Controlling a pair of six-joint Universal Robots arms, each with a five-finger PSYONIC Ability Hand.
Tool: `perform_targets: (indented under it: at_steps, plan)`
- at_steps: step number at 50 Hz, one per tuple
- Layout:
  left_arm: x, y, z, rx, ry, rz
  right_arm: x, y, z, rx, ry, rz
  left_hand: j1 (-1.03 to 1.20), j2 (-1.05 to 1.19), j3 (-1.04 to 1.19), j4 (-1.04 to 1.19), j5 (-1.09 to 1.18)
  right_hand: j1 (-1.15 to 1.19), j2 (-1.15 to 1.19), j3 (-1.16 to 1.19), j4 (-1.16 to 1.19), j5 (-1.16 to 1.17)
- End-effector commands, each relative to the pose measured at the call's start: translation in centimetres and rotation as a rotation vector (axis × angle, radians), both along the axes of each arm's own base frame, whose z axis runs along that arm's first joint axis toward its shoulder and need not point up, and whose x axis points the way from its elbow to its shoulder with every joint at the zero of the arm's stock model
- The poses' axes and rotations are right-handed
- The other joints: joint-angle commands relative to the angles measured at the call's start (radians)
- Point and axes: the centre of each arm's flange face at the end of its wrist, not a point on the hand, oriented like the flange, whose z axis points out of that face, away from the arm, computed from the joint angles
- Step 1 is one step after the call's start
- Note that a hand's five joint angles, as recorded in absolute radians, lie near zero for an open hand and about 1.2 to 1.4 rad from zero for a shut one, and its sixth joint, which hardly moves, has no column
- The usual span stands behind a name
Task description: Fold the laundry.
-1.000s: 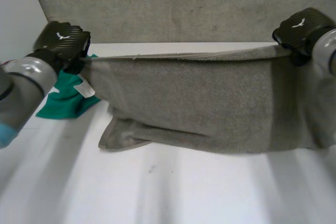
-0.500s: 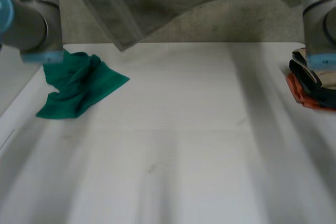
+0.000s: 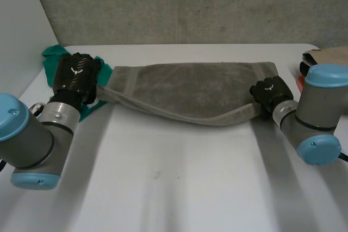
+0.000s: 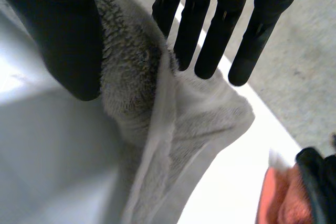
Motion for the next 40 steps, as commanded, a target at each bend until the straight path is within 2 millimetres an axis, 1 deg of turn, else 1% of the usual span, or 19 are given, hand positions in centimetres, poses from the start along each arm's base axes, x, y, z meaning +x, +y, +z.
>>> perform_targets:
  at_steps: [1, 4, 8, 13, 14, 15, 16, 22, 26, 27, 28, 30, 31, 32, 34, 35, 36, 39, 40]
  plan:
    - [0.2, 0.7, 1.6, -0.035, 0.009, -0.005, -1.7, 0.2, 0.3, 0.108, 0.019, -0.039, 0.227, 0.196, 0.2, 0.194, 0.236, 0.027, 0.031, 0.023, 0.028, 0.043]
    - [0.3, 0.9, 2.0, -0.044, 0.011, -0.005, -2.4, 0.1, 1.0, 0.129, 0.023, -0.046, 0.227, 0.196, 0.2, 0.194, 0.236, 0.059, 0.063, 0.055, 0.06, 0.075]
    - [0.3, 1.1, 2.2, -0.044, 0.011, -0.005, -2.7, 0.0, 0.6, 0.142, 0.032, -0.048, 0.227, 0.196, 0.2, 0.194, 0.236, 0.126, 0.131, 0.123, 0.127, 0.142]
    - [0.5, 1.8, 1.8, -0.009, 0.0, -0.007, -3.3, -0.3, 0.2, 0.152, 0.047, -0.075, 0.227, 0.196, 0.2, 0.194, 0.236, 0.161, 0.166, 0.158, 0.163, 0.177]
    - [0.5, 1.9, 1.8, -0.004, -0.003, -0.007, -3.5, -0.4, 0.3, 0.15, 0.046, -0.079, 0.227, 0.196, 0.2, 0.194, 0.236, 0.223, 0.227, 0.219, 0.224, 0.239]
    - [0.6, 2.1, 1.7, 0.002, -0.005, -0.007, -4.0, -0.5, 0.4, 0.154, 0.044, -0.094, 0.227, 0.196, 0.2, 0.194, 0.236, 0.528, 0.533, 0.525, 0.53, 0.544]
    - [0.7, 2.2, 1.6, 0.01, -0.007, -0.005, -4.2, -0.5, 0.4, 0.154, 0.043, -0.096, 0.227, 0.196, 0.2, 0.194, 0.236, 0.661, 0.666, 0.658, 0.663, 0.677]
    - [1.0, 4.0, 1.8, 0.054, -0.054, -0.006, -4.8, 0.3, 1.3, 0.153, 0.057, -0.105, 0.227, 0.196, 0.2, 0.194, 0.236, 0.663, 0.667, 0.659, 0.664, 0.679]
    - [1.5, 5.8, 1.9, 0.1, -0.148, -0.005, -5.2, 2.2, 2.4, 0.171, 0.096, -0.09, 0.227, 0.196, 0.2, 0.194, 0.236, 0.663, 0.667, 0.659, 0.664, 0.679]
    - [1.7, 6.2, 1.8, 0.115, -0.17, -0.003, -5.4, 3.1, 3.1, 0.176, 0.128, -0.081, 0.227, 0.196, 0.2, 0.194, 0.236, 0.663, 0.667, 0.659, 0.664, 0.679]
    - [2.0, 7.2, 1.6, 0.15, -0.224, -0.006, -5.6, 3.7, 3.4, 0.179, 0.148, -0.073, 0.227, 0.196, 0.2, 0.194, 0.236, 0.663, 0.667, 0.659, 0.664, 0.679]
    - [2.3, 8.4, 1.4, 0.19, -0.284, -0.011, -6.0, 4.9, 3.7, 0.199, 0.2, -0.054, 0.227, 0.196, 0.2, 0.194, 0.236, 0.663, 0.667, 0.659, 0.664, 0.679]
    - [2.5, 9.0, 1.3, 0.21, -0.314, -0.015, -6.4, 6.1, 3.8, 0.229, 0.262, -0.03, 0.227, 0.196, 0.2, 0.194, 0.236, 0.663, 0.667, 0.659, 0.664, 0.679]
    - [2.9, 10.4, 1.1, 0.256, -0.382, -0.025, -6.7, 6.8, 3.7, 0.247, 0.299, -0.014, 0.227, 0.196, 0.2, 0.194, 0.236, 0.663, 0.667, 0.659, 0.664, 0.679]
    - [3.3, 12.0, 0.8, 0.315, -0.451, -0.044, -7.2, 8.2, 3.5, 0.289, 0.374, 0.022, 0.227, 0.196, 0.2, 0.194, 0.236, 0.663, 0.667, 0.659, 0.664, 0.679]
    - [3.6, 12.8, 0.7, 0.347, -0.485, -0.054, -7.4, 9.6, 3.4, 0.321, 0.445, 0.069, 0.227, 0.196, 0.2, 0.194, 0.236, 0.663, 0.667, 0.659, 0.664, 0.679]
    - [4.0, 14.4, 0.5, 0.414, -0.545, -0.077, -7.6, 10.3, 3.5, 0.334, 0.479, 0.093, 0.227, 0.196, 0.2, 0.194, 0.236, 0.663, 0.667, 0.659, 0.664, 0.679]
    - [4.5, 16.4, 0.1, 0.514, -0.612, -0.12, -7.9, 12.8, 3.5, 0.384, 0.584, 0.179, 0.227, 0.196, 0.2, 0.194, 0.236, 0.663, 0.667, 0.659, 0.664, 0.679]
    - [4.7, 17.5, 0.0, 0.57, -0.643, -0.151, -8.0, 13.2, 3.5, 0.392, 0.601, 0.199, 0.227, 0.196, 0.2, 0.194, 0.236, 0.663, 0.667, 0.659, 0.664, 0.679]
